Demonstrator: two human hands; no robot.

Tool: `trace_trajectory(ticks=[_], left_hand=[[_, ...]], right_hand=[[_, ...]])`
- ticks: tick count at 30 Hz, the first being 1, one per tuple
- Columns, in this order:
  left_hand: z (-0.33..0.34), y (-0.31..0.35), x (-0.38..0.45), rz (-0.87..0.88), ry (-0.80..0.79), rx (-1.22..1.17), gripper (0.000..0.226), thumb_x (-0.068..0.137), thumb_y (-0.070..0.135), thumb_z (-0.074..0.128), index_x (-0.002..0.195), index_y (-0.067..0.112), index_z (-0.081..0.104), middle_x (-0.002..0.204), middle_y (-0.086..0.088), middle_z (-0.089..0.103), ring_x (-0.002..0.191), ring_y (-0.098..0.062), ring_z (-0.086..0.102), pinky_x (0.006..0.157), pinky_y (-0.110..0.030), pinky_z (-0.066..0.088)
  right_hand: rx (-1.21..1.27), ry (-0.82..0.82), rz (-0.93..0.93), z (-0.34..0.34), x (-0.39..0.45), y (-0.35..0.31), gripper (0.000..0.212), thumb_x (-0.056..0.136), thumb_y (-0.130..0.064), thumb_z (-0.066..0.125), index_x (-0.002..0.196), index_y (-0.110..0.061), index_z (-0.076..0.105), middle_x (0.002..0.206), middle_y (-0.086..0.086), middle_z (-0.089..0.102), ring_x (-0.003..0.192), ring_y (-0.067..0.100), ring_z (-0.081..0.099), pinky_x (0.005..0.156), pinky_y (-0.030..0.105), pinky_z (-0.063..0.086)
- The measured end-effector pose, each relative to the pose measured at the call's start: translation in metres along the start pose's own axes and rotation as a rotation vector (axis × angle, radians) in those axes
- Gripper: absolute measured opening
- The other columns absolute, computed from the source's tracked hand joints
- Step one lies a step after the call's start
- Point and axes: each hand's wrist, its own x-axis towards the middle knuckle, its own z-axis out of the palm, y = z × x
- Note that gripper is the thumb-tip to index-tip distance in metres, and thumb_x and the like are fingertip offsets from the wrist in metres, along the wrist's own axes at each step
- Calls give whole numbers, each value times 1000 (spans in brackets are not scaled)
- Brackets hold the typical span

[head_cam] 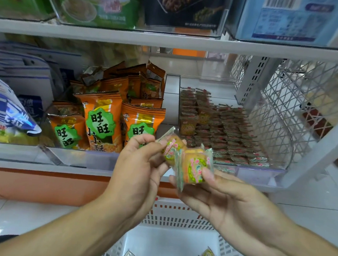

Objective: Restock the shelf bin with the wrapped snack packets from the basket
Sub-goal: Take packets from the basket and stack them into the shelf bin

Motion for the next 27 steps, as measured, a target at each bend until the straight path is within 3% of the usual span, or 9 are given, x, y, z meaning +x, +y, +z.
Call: trace_trajectory(ticks=[6, 9, 12, 14, 17, 20, 22, 24, 27], left_hand=[[7, -6, -5, 31, -17, 60, 12, 98, 2, 52, 108, 8, 55, 115, -28, 71, 107, -29, 69, 100, -46, 52], [8, -15, -6, 63, -23, 251, 11, 99, 4, 54, 107, 7, 61, 107, -29, 69, 98, -28, 61, 91, -43, 48], [8, -19, -6, 37, -39, 261, 16, 92, -2, 54, 102, 5, 64, 88, -13, 72, 80, -18, 63, 67, -25, 52], [9, -19, -7, -55, -63, 178, 24, 90, 11, 53, 105, 1, 69, 101, -15, 76, 86, -24, 66, 60, -27, 55], [6, -16, -7, -297, -145, 85, 56, 101, 46, 40, 112, 3, 74, 119, -27, 70, 99, -37, 66, 82, -43, 59], [6, -10, -5, -527, -193, 92, 78, 98, 67, 37, 125, 1, 70, 133, -31, 62, 128, -46, 57, 115, -58, 36], [8, -11, -3, -579, -186, 66, 72, 99, 63, 41, 120, 2, 73, 128, -27, 67, 123, -43, 62, 107, -55, 47], [7, -15, 0, -574, -168, 77, 62, 101, 56, 46, 110, 3, 77, 107, -22, 72, 92, -34, 72, 76, -41, 62], [7, -17, 2, -588, -137, 63, 56, 100, 51, 52, 84, 6, 81, 83, -13, 70, 65, -22, 67, 56, -29, 55]], right_hand=[[-14, 20, -87, 5, 2, 5, 49, 83, -8, 67, 130, 2, 62, 128, 23, 66, 113, 27, 65, 102, 39, 52], [-179, 25, -215, 2, 5, 6, 50, 84, -16, 71, 131, -2, 59, 128, 19, 67, 116, 24, 65, 104, 37, 52], [-527, 134, -422, -2, 6, -1, 51, 79, -26, 78, 123, -11, 58, 118, 8, 72, 112, 19, 69, 94, 28, 54], [-786, 160, -534, -7, 5, -7, 48, 78, -34, 78, 119, -21, 56, 113, 1, 72, 106, 14, 70, 90, 29, 54], [-1223, 213, -615, -13, 0, -14, 53, 76, -50, 74, 122, -40, 50, 119, -11, 65, 111, 12, 65, 92, 39, 52], [-1532, 88, -685, -16, -3, -18, 69, 79, -51, 72, 139, -49, 39, 127, -23, 52, 120, 7, 55, 92, 22, 48], [-1674, -51, -702, -16, -2, -17, 81, 85, -49, 68, 153, -46, 24, 132, -25, 41, 126, 12, 48, 98, 19, 43], [-1743, -102, -661, -16, -1, -15, 83, 90, -51, 60, 158, -44, 12, 137, -24, 32, 132, 12, 42, 100, 24, 46], [-1838, -64, -578, -16, 0, -18, 87, 91, -65, 47, 158, -44, -5, 146, -29, 19, 141, 2, 27, 108, 26, 41]])
